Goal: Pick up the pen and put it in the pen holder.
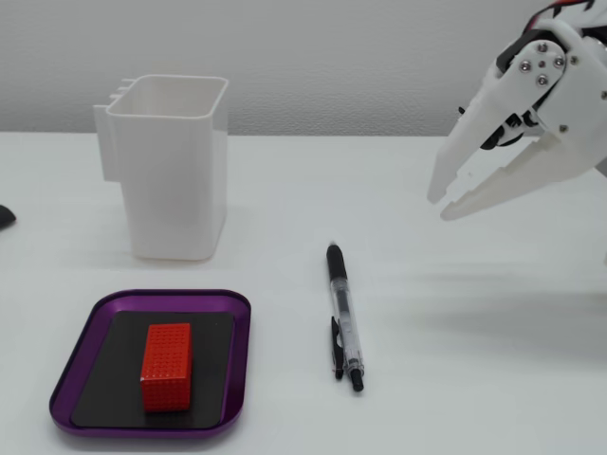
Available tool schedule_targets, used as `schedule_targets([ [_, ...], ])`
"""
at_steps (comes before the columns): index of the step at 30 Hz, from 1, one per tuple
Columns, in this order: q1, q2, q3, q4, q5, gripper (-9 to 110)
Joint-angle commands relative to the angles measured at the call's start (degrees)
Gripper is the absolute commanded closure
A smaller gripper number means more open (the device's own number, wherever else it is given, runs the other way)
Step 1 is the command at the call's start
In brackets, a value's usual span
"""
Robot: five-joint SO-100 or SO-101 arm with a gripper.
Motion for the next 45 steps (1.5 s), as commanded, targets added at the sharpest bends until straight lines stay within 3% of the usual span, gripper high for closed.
schedule_targets([
  [1, -1.85, -16.7, -13.18, 0.0, -0.26, 102],
  [7, -6.15, -38.85, -25.66, 1.49, -3.25, 100],
  [17, -6.15, -62.31, -32.96, 0.44, -3.25, 81],
  [31, 0.35, -67.15, -32.96, -8.96, -3.43, 79],
  [45, -0.44, -67.32, -31.9, -12.92, -6.33, 79],
])
